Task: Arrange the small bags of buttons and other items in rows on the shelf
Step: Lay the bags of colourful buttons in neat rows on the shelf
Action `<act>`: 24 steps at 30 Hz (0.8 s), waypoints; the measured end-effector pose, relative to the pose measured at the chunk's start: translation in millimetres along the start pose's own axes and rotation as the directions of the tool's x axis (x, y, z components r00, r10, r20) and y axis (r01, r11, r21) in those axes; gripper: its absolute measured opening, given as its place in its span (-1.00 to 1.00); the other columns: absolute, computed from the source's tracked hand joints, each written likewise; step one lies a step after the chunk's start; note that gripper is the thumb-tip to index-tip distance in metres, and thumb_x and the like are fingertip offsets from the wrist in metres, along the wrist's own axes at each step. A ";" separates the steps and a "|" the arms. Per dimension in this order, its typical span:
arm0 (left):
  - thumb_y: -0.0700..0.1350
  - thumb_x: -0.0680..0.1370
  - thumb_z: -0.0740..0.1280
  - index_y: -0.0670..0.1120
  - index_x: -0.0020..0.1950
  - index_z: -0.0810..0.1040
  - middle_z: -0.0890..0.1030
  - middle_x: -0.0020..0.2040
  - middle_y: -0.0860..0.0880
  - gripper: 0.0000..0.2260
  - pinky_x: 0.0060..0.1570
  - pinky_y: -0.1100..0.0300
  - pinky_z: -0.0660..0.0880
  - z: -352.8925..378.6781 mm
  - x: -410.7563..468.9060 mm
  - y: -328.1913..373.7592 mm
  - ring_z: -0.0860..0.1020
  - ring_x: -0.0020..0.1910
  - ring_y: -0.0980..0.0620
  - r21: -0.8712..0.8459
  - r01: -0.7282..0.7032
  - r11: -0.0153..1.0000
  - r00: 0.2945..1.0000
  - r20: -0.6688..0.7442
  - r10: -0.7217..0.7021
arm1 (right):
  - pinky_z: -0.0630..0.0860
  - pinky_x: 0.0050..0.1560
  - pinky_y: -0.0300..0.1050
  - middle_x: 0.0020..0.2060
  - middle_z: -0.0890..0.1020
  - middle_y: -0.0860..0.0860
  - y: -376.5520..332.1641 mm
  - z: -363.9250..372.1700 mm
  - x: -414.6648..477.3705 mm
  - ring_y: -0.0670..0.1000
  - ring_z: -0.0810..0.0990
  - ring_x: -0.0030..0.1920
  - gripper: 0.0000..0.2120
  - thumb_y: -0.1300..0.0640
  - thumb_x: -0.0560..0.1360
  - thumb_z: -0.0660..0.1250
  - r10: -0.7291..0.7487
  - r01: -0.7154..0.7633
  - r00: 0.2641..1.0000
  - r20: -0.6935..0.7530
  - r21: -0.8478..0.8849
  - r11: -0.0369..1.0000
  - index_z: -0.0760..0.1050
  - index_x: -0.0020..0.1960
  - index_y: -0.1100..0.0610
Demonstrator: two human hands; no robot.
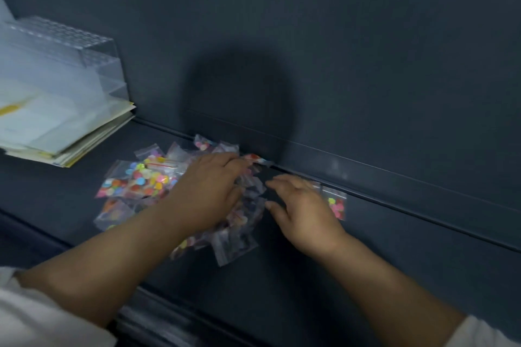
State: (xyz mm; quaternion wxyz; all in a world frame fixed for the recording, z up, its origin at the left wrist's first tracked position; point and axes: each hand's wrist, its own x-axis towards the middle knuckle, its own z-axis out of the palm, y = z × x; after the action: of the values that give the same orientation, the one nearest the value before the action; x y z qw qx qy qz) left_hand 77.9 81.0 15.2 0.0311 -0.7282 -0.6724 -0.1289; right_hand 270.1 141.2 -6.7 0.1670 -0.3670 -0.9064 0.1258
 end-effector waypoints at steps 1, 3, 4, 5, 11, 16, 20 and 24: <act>0.06 0.42 0.11 -0.15 0.25 0.51 0.59 0.13 -0.14 -0.50 0.08 -0.01 0.51 -4.5 -4.9 -10.2 0.57 0.06 -0.16 -0.005 0.004 1.000 1.000 -0.003 -0.004 | 0.34 0.28 -0.11 0.23 0.51 0.06 -10.1 3.0 4.8 0.12 0.44 0.24 -0.63 0.04 0.51 0.26 -0.009 0.009 1.000 0.004 0.014 1.000 0.46 0.29 0.12; 0.04 0.40 0.13 -0.17 0.19 0.54 0.62 0.03 -0.16 -0.52 -0.03 0.04 0.55 -11.3 -14.4 -30.0 0.61 -0.04 -0.17 -0.020 0.015 1.000 1.000 -0.003 -0.015 | 0.38 0.24 -0.10 0.21 0.52 0.07 -28.9 8.9 13.2 0.12 0.45 0.22 -0.64 0.06 0.51 0.28 -0.002 0.001 1.000 0.013 0.037 0.999 0.46 0.28 0.13; 0.02 0.40 0.15 -0.18 0.18 0.55 0.63 0.02 -0.17 -0.54 -0.05 0.04 0.55 -12.8 -18.9 -39.6 0.62 -0.06 -0.17 -0.033 0.028 0.999 1.000 -0.001 -0.028 | 0.38 0.23 -0.11 0.21 0.52 0.06 -37.0 12.0 16.6 0.11 0.45 0.22 -0.64 0.07 0.51 0.29 0.008 -0.009 1.000 0.018 0.052 0.999 0.46 0.29 0.12; 0.00 0.41 0.19 -0.18 0.19 0.56 0.63 0.04 -0.17 -0.56 -0.04 0.05 0.54 -13.8 -22.5 -48.6 0.61 -0.04 -0.17 -0.051 0.046 0.998 0.999 0.002 -0.046 | 0.38 0.23 -0.12 0.21 0.51 0.06 -44.7 15.4 20.0 0.10 0.44 0.23 -0.63 0.07 0.51 0.29 0.020 -0.022 0.999 0.025 0.071 0.997 0.45 0.30 0.11; -0.05 0.54 0.28 -0.06 0.33 0.46 0.52 0.24 -0.10 -0.64 0.17 0.15 0.36 -15.1 -36.7 -84.7 0.46 0.21 -0.07 -0.144 0.133 0.981 0.990 0.075 -0.123 | 0.38 0.12 -0.20 0.11 0.52 0.00 -76.7 38.0 32.6 0.01 0.45 0.19 -0.67 0.00 0.51 0.31 0.085 -0.091 0.994 0.069 0.083 0.992 0.49 0.24 0.06; -0.06 0.51 0.28 -0.06 0.20 0.53 0.55 0.08 -0.07 -0.72 0.04 0.11 0.45 -1.5 -38.9 -102.9 0.48 0.09 -0.03 -0.158 0.120 0.980 0.984 0.147 -0.097 | 0.41 0.04 -0.21 0.03 0.53 -0.02 -89.6 50.0 36.6 -0.01 0.48 0.08 -0.71 -0.04 0.48 0.34 0.134 -0.139 0.989 0.054 0.098 0.985 0.52 0.15 0.03; 0.03 0.45 0.34 -0.02 0.02 0.54 0.48 -0.06 0.01 -0.79 -0.02 0.12 0.42 7.6 -38.5 -107.4 0.44 0.00 0.03 -0.150 0.083 0.985 0.980 0.190 -0.054 | 0.45 -0.02 -0.17 -0.03 0.51 -0.03 -101.5 55.4 36.3 -0.02 0.48 0.00 -0.70 -0.13 0.44 0.34 0.193 -0.199 0.977 0.091 0.053 0.979 0.51 0.08 0.02; 0.01 0.45 0.37 0.04 0.17 0.49 0.41 -0.05 0.06 -0.69 -0.04 0.17 0.37 11.3 -37.8 -109.2 0.43 0.06 0.03 -0.211 0.066 0.975 0.984 0.178 -0.028 | 0.47 -0.02 -0.15 -0.04 0.52 -0.02 -105.9 59.7 38.5 -0.01 0.49 -0.02 -0.71 -0.08 0.40 0.39 0.245 -0.252 0.960 0.133 0.037 0.967 0.48 0.07 0.01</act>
State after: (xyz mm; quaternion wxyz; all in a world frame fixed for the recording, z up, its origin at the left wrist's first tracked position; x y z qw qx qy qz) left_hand -30.6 57.0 -18.4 -0.1103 -0.7195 -0.6716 -0.1379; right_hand 154.5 88.1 -15.9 0.1018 -0.4644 -0.8583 0.1933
